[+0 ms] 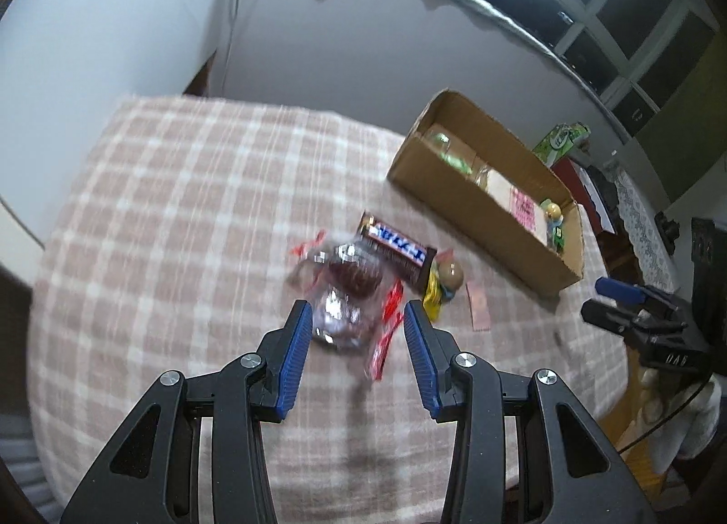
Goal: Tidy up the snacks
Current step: 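Withdraw both tools from the box back toward the remaining snacks, then grasp the bag of dark dried fruit with the left tool while the right tool grasps the pink candy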
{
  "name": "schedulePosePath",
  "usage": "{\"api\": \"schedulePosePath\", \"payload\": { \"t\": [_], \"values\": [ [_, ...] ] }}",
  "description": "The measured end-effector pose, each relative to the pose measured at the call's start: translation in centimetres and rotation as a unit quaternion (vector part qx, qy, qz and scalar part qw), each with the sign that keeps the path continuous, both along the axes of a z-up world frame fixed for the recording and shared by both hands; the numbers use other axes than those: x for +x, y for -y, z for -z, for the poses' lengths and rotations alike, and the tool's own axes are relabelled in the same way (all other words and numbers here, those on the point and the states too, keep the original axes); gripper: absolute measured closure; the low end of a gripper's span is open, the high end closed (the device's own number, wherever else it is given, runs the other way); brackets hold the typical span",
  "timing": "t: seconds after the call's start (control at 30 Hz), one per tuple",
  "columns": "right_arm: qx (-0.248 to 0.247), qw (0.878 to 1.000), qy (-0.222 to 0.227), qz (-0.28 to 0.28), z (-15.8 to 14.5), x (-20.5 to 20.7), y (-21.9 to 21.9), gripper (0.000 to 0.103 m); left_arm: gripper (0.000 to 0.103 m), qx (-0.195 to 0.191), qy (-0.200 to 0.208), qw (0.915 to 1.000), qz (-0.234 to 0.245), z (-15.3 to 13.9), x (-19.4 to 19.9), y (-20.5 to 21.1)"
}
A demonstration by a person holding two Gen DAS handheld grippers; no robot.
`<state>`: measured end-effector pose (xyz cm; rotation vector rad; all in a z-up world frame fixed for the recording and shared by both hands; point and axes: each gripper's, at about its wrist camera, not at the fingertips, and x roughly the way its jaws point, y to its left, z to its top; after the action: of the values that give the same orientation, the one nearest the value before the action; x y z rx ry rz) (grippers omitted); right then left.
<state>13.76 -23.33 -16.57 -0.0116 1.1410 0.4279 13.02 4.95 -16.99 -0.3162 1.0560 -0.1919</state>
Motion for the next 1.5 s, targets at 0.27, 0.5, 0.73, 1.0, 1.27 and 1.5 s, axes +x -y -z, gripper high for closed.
{"api": "schedulePosePath", "payload": {
  "t": [0.27,0.5,0.73,1.0,1.27,1.5],
  "values": [
    [-0.005,0.999,-0.033,-0.013,2.7,0.5,-2.5,0.019,0.063,-0.03,-0.064,0.997,-0.03,3.4,0.1,-0.3],
    [-0.017,0.998,-0.049,-0.018,4.7,1.3,-4.3,0.019,0.063,-0.026,-0.083,0.9951,-0.047,4.6,1.3,-0.4],
    [-0.028,0.998,-0.057,-0.021,5.9,2.2,-5.4,0.022,0.06,-0.01,-0.082,0.9956,-0.043,4.8,2.4,0.6],
    [-0.041,0.997,-0.068,-0.013,7.3,3.3,-6.4,0.027,0.055,0.02,-0.082,0.9956,-0.042,5.5,3.8,1.5],
    [-0.07,0.994,-0.08,-0.016,8.7,4.2,-7.7,0.037,0.055,0.012,-0.084,0.9951,-0.051,6.5,4.0,1.0],
    [-0.109,0.992,-0.059,-0.039,9.0,3.8,-9.3,0.041,0.063,-0.004,-0.071,0.996,-0.053,6.5,3.8,0.4]
  ]
}}
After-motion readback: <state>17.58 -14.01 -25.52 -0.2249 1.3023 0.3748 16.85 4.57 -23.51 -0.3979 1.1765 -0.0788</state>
